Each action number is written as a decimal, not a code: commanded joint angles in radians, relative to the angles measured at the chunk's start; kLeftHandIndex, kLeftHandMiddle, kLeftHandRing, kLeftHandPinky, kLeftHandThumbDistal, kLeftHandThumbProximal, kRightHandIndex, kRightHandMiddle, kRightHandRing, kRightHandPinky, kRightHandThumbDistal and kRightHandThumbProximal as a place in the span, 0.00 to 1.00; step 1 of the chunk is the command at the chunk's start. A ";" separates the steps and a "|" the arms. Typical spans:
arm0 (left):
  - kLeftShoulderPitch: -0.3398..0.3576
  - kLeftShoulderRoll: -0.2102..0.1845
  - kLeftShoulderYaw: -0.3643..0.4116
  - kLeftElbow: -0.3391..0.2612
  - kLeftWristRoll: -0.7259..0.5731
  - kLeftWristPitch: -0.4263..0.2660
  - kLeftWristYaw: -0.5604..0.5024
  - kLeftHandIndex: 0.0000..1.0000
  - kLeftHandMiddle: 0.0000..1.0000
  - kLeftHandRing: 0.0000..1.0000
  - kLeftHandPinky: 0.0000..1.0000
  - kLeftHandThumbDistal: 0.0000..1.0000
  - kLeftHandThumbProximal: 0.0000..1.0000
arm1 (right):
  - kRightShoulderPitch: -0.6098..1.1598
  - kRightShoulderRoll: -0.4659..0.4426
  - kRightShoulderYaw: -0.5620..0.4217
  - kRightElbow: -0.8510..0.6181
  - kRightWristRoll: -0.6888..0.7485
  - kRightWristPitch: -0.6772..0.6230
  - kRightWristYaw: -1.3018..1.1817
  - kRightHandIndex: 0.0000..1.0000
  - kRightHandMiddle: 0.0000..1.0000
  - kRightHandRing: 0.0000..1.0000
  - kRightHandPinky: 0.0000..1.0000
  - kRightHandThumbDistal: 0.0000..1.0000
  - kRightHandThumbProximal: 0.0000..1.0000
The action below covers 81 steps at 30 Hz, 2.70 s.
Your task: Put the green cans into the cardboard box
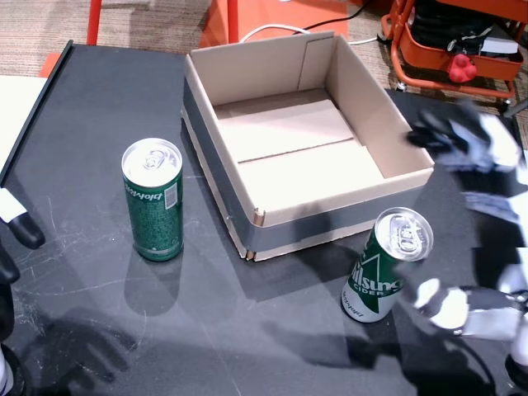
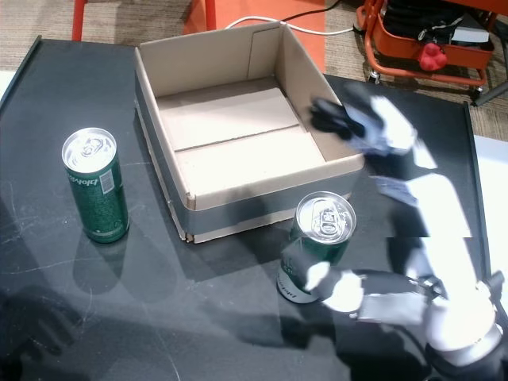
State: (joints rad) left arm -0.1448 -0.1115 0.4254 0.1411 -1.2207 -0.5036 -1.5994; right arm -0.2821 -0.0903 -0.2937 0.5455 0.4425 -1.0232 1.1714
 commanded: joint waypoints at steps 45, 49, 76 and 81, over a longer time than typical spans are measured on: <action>0.114 -0.023 0.009 -0.096 0.050 0.135 0.051 0.54 0.53 0.56 0.66 0.62 0.22 | -0.071 -0.147 0.116 0.287 -0.069 0.131 -0.230 0.78 0.77 0.79 0.90 0.99 0.69; 0.114 -0.008 0.009 -0.103 0.053 0.155 0.044 0.58 0.58 0.60 0.68 0.61 0.22 | -0.065 -0.167 0.122 0.301 -0.104 0.127 -0.244 0.76 0.77 0.80 0.90 1.00 0.74; 0.086 0.000 0.058 -0.102 0.077 0.110 -0.002 0.66 0.62 0.61 0.74 0.38 0.33 | -0.144 -0.198 0.068 0.505 -0.116 0.271 -0.244 0.70 0.72 0.78 0.91 0.99 0.62; 0.107 -0.029 0.039 -0.134 0.085 0.118 0.038 0.59 0.56 0.57 0.70 0.45 0.33 | -0.173 -0.192 0.068 0.562 -0.142 0.257 -0.251 0.70 0.72 0.79 0.91 0.95 0.65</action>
State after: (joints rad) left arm -0.0589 -0.1087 0.4731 0.0273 -1.1364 -0.3882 -1.5720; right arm -0.4482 -0.2836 -0.2161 1.0898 0.3073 -0.7607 0.9226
